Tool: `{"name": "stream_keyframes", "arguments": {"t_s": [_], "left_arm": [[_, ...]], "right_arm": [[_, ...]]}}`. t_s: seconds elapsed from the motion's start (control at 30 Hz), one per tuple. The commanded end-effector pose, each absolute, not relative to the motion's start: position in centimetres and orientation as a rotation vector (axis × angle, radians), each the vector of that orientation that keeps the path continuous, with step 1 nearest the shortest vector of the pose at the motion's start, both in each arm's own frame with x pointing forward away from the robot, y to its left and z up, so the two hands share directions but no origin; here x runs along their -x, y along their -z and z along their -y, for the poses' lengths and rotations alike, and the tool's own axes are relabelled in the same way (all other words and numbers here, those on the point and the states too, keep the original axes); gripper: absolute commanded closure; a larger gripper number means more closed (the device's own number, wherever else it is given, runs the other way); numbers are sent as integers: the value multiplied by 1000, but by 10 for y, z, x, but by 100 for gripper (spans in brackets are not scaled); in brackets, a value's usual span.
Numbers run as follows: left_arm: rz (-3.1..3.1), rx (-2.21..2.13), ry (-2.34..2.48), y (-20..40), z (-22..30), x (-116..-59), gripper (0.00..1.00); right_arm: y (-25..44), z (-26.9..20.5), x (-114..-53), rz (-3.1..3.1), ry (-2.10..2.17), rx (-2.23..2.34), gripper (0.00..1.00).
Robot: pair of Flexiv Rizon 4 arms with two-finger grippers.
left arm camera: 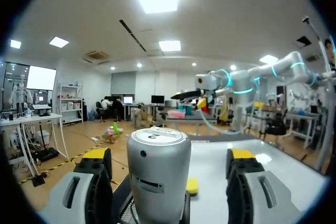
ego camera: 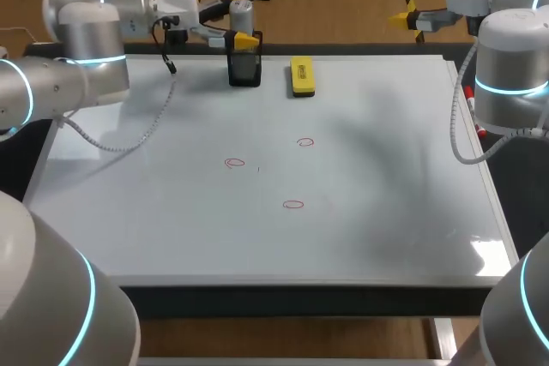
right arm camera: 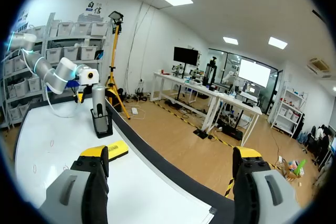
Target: Pick up the inspection probe, press it on each red-marked spot on the whiteboard one by one, put down the probe, pick up the eraser, and wipe off all the red marks.
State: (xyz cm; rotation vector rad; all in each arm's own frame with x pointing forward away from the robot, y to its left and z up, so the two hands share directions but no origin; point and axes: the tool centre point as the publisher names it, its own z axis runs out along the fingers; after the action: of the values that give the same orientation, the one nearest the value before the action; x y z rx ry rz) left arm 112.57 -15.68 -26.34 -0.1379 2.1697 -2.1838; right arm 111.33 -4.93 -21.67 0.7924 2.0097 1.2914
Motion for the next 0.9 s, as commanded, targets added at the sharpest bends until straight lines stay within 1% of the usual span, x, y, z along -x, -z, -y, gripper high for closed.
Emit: {"name": "stream_keyframes", "arguments": {"t_s": [0.03,0.07,0.6,0.9], "left_arm": [[-2169,127,2190,265,154,-1128,77],[-2168,126,2190,265,154,-1128,100],[-2182,109,2180,259,156,-1130,100],[-2185,136,2172,245,154,-1135,100]], "right_arm": [[216,50,-1114,-2012,-1291,-793,0],[216,50,-1114,-2012,-1291,-793,0],[216,50,-1114,-2012,-1291,-793,0],[216,50,-1114,-2012,-1291,-793,0]]}}
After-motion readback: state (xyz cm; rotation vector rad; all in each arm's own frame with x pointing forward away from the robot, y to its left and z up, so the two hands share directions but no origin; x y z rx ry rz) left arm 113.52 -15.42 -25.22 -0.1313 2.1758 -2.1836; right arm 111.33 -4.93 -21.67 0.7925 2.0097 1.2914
